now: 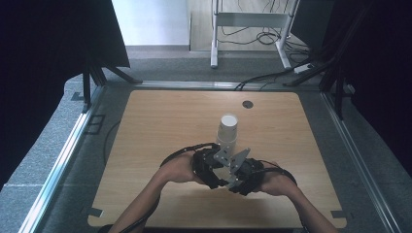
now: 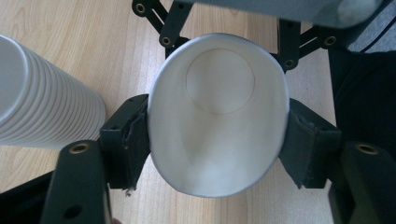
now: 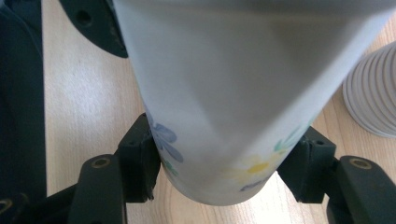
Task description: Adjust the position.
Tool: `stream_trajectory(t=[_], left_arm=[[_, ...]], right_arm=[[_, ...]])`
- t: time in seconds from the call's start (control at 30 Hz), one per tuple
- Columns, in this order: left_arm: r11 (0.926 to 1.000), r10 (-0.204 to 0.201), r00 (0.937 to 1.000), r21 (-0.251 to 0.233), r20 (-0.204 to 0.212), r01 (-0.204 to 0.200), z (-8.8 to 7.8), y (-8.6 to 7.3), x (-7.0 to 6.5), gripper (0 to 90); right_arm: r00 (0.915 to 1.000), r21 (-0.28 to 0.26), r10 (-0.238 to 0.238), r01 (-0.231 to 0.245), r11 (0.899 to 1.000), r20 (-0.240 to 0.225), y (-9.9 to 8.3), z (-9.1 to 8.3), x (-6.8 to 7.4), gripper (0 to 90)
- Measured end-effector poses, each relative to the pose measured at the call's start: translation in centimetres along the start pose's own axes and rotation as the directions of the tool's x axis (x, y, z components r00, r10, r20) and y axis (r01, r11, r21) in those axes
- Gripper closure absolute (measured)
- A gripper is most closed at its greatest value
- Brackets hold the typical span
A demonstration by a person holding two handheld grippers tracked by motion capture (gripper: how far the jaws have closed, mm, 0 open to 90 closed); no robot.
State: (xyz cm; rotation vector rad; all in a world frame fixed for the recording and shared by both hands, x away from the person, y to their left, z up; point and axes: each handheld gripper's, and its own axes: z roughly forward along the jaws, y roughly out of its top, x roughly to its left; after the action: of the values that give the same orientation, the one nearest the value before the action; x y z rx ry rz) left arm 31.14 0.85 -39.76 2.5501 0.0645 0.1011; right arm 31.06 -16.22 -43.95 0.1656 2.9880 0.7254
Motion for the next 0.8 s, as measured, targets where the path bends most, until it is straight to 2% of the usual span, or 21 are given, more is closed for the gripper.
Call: stream_trajectory(t=[0.03, 0.13, 0.27, 0.47, 0.5, 0.53, 0.6, 0.73, 0.8], left_arm=[[0.9999, -0.005, 1.0000, -0.009, 0.000, 0.005, -0.1, 0.0, 0.1, 29.6], [0.9982, -0.030, 0.9996, -0.052, 0.002, 0.030, -0.6, -0.1, 0.3, 25.9], [0.9899, -0.074, 0.9971, -0.120, 0.020, 0.076, -1.2, -0.3, 0.5, 18.7], [0.9737, -0.104, 0.9941, -0.200, 0.032, 0.108, -1.7, -0.7, 0.9, 14.8], [0.9705, -0.109, 0.9935, -0.213, 0.035, 0.114, -1.7, -0.8, 0.9, 14.5], [0.9678, -0.113, 0.9930, -0.222, 0.036, 0.118, -1.7, -0.8, 0.9, 14.5], [0.9618, -0.121, 0.9915, -0.241, 0.046, 0.129, -1.7, -1.0, 0.9, 14.5], [0.9567, -0.134, 0.9899, -0.254, 0.045, 0.141, -1.4, -1.1, 0.9, 14.5], [0.9545, -0.140, 0.9893, -0.260, 0.042, 0.146, -1.2, -1.2, 0.9, 14.5]], right_arm=[[1.0000, 0.000, 0.000, 0.000, 1.000, 0.000, 0.0, 0.0, 0.0, 37.0], [0.9996, -0.058, 0.026, -0.026, 0.998, -0.008, -0.3, -0.3, -0.1, 36.9], [0.9981, -0.128, 0.057, -0.060, 0.990, -0.022, -0.7, -0.8, -0.3, 37.0], [0.9951, -0.222, 0.092, -0.098, 0.970, -0.037, -1.4, -0.9, -0.5, 36.9], [0.9938, -0.249, 0.102, -0.110, 0.962, -0.044, -1.6, -0.9, -0.5, 36.9], [0.9938, -0.249, 0.102, -0.110, 0.962, -0.044, -1.6, -0.9, -0.5, 36.9], [0.9927, -0.277, 0.111, -0.120, 0.953, -0.047, -1.8, -0.8, -0.5, 36.9], [0.9900, -0.325, 0.127, -0.140, 0.935, -0.062, -2.1, -0.5, -0.5, 36.8], [0.9901, -0.330, 0.126, -0.139, 0.934, -0.061, -2.1, -0.5, -0.4, 36.8]])
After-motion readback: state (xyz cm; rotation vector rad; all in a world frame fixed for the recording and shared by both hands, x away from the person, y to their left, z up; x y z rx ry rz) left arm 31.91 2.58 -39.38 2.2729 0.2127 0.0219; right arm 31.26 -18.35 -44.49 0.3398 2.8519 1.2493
